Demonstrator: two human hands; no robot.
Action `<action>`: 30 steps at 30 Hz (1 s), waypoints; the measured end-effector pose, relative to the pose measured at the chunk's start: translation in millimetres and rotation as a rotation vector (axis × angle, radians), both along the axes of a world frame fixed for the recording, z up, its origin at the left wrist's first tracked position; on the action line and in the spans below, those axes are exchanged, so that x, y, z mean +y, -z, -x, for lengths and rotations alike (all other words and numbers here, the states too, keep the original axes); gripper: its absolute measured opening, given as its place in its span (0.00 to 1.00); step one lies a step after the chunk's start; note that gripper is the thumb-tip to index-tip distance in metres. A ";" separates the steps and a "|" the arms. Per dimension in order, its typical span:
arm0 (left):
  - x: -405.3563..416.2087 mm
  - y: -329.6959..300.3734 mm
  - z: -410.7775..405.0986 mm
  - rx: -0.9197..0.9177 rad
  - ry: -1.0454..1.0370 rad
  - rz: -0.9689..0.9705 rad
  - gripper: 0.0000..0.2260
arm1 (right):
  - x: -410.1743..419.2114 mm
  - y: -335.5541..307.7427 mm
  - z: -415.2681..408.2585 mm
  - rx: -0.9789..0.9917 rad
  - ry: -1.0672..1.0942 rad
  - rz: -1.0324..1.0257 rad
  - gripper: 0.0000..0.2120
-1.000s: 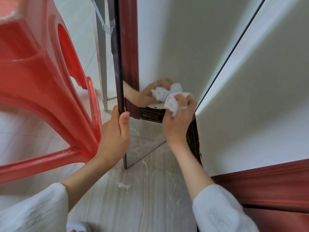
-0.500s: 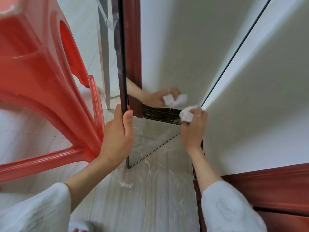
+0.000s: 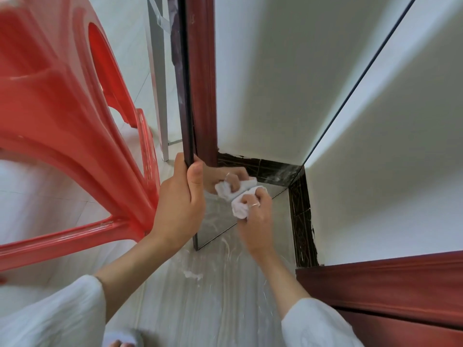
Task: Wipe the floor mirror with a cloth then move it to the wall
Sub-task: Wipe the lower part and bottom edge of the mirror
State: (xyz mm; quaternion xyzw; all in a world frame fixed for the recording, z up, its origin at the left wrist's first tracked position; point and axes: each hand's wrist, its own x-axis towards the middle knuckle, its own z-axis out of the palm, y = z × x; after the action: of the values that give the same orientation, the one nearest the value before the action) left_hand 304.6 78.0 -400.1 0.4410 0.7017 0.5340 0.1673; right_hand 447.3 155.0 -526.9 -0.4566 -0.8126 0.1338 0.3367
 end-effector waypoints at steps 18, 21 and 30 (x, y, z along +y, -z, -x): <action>-0.1 1.1 -1.9 0.013 -0.035 -0.013 0.20 | 26.6 8.6 -19.1 0.102 0.096 0.336 0.09; -0.5 2.7 -2.0 0.021 -0.035 -0.022 0.15 | 25.1 19.6 -30.5 -0.104 0.034 0.356 0.11; 1.1 6.1 -2.8 0.047 -0.048 -0.042 0.10 | 95.6 -74.2 -41.3 0.026 0.457 -0.086 0.18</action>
State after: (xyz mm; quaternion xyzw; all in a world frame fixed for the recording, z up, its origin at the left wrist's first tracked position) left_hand 307.4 79.2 -406.2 0.4398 0.7044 0.5422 0.1285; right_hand 488.6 250.6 -452.7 -0.6124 -0.6884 0.0254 0.3879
